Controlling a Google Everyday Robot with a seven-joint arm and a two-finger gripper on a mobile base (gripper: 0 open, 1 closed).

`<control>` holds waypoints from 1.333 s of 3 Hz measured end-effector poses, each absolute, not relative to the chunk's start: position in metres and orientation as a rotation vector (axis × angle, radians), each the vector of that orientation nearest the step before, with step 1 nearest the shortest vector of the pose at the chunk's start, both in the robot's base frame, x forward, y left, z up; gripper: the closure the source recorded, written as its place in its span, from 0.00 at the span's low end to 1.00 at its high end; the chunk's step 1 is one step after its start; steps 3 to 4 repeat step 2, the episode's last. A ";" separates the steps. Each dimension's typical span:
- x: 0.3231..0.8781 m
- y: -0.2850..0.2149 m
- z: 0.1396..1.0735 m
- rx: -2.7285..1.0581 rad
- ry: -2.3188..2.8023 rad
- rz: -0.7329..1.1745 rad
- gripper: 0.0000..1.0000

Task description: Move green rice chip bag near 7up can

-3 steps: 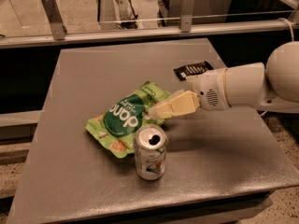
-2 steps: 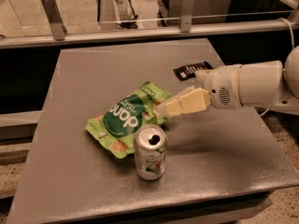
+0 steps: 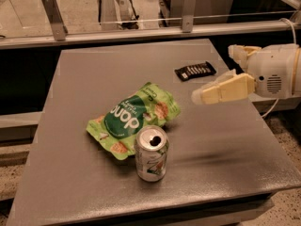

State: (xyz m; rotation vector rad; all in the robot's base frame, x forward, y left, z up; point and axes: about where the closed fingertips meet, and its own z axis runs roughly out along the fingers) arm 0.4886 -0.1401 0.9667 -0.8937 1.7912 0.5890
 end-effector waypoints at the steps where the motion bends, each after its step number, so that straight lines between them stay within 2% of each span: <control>1: 0.471 -0.160 1.009 -0.971 1.694 0.533 0.00; 4: 0.471 -0.160 1.009 -0.971 1.694 0.532 0.00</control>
Offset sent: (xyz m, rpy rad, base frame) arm -0.0143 -0.0188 0.0349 -0.0238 -0.0880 0.0306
